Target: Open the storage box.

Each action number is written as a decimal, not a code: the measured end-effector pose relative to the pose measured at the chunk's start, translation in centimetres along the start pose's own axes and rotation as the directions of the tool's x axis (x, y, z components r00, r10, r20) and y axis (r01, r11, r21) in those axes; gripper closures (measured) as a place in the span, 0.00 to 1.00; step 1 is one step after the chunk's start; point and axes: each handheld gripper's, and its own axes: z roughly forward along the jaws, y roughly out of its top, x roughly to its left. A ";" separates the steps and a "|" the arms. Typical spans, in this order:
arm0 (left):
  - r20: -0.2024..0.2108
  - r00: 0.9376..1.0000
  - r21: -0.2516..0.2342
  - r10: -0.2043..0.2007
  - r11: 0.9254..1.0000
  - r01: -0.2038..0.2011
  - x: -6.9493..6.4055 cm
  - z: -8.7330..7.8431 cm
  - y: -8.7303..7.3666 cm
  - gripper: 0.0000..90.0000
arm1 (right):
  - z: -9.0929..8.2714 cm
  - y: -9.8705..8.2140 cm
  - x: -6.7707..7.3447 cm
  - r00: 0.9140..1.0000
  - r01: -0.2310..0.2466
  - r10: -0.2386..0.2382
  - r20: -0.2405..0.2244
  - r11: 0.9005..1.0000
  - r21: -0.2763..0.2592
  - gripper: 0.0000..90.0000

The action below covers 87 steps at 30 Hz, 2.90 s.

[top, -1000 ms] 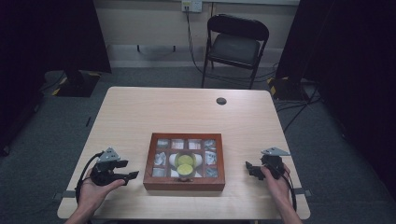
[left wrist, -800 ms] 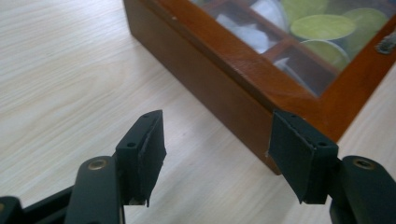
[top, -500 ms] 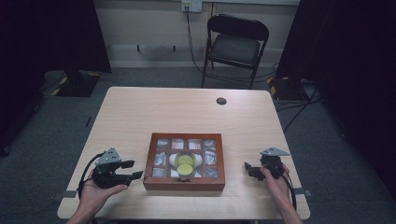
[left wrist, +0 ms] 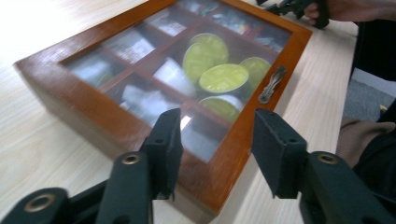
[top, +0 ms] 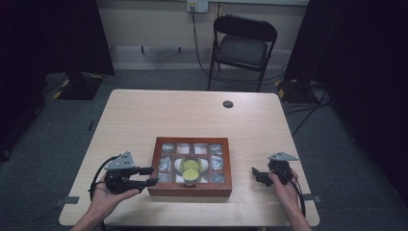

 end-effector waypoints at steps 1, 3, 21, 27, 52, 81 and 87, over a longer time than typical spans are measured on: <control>0.009 1.000 -0.003 -0.001 1.000 0.001 0.0 0.1 0.2 0.66 | 0.0 0.0 0.0 1.000 0.000 0.000 0.000 1.000 0.000 0.15; 0.014 1.000 -0.017 0.010 1.000 -0.010 -0.2 0.4 0.6 0.66 | 0.0 0.0 0.0 1.000 0.000 0.000 0.000 1.000 0.000 0.15; 0.189 0.982 0.047 0.017 0.999 -0.026 -0.7 5.8 5.9 0.64 | 0.0 0.0 0.0 1.000 0.000 0.000 0.000 1.000 0.000 0.15; 0.219 0.975 0.046 0.037 0.998 -0.048 -1.6 7.2 6.0 0.64 | 0.0 0.0 0.0 1.000 0.001 -0.001 -0.002 1.000 0.002 0.15; 0.261 0.960 0.137 0.103 0.980 -0.143 -2.6 9.1 4.1 0.89 | 0.0 0.0 0.0 1.000 0.007 -0.007 -0.006 1.000 0.002 0.14; 0.309 0.950 0.155 0.032 0.984 -0.084 -1.9 9.5 4.4 0.91 | 0.0 0.0 0.1 1.000 0.007 -0.007 -0.006 1.000 0.002 0.14; 0.311 0.950 0.152 0.005 0.987 -0.055 -1.7 9.3 4.6 0.91 | 0.0 0.0 0.1 1.000 0.007 -0.007 -0.006 1.000 0.003 0.14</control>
